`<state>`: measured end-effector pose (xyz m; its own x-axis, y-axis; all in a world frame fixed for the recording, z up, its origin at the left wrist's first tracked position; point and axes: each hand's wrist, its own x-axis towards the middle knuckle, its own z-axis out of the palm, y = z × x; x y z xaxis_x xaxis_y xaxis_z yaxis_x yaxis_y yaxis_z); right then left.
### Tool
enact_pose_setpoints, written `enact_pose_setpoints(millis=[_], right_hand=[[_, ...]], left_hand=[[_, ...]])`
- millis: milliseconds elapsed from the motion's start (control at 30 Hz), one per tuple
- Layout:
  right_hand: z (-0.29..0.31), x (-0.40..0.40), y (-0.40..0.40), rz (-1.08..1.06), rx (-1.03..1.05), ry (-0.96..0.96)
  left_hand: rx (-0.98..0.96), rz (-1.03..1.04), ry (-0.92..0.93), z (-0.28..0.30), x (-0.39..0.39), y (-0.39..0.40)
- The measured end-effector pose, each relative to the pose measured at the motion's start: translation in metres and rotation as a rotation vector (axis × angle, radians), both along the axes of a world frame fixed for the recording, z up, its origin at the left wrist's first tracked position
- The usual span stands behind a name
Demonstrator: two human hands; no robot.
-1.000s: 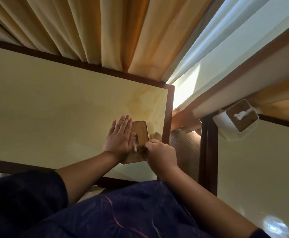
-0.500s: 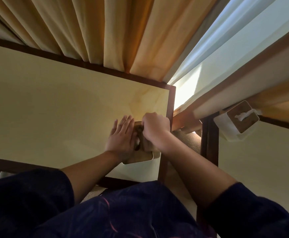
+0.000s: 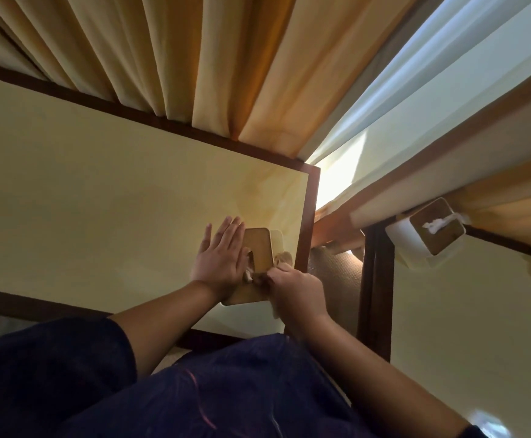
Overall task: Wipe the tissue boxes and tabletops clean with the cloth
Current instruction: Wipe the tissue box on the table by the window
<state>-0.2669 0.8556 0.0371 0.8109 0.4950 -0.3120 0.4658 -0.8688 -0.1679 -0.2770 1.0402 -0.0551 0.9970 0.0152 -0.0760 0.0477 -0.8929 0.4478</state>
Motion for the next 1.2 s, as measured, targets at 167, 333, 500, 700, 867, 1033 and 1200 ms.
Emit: enact_pose_setpoints(millis=[167, 333, 500, 700, 867, 1033, 1200], right_hand=[[0.007, -0.004, -0.004, 0.010, -0.055, 0.125], [0.012, 0.027, 0.021, -0.024, -0.170, 0.169], [0.018, 0.063, 0.051, -0.077, -0.168, 0.016], [0.005, 0.090, 0.064, -0.160, -0.081, -0.031], [-0.017, 0.050, 0.035, -0.123, 0.096, -0.066], [-0.016, -0.001, 0.002, -0.074, 0.125, -0.077], [0.001, -0.016, -0.007, -0.034, 0.015, 0.060]], left_hand=[[0.009, 0.001, 0.001, 0.001, 0.001, 0.000], [0.038, -0.016, 0.001, -0.001, 0.003, 0.001], [0.047, -0.024, 0.066, 0.008, 0.000, -0.002], [0.043, -0.022, 0.062, 0.011, -0.001, 0.000], [0.043, -0.016, 0.068, 0.004, 0.002, 0.000], [0.017, -0.005, 0.013, 0.001, 0.001, 0.000], [0.015, 0.004, -0.036, -0.002, 0.001, -0.001]])
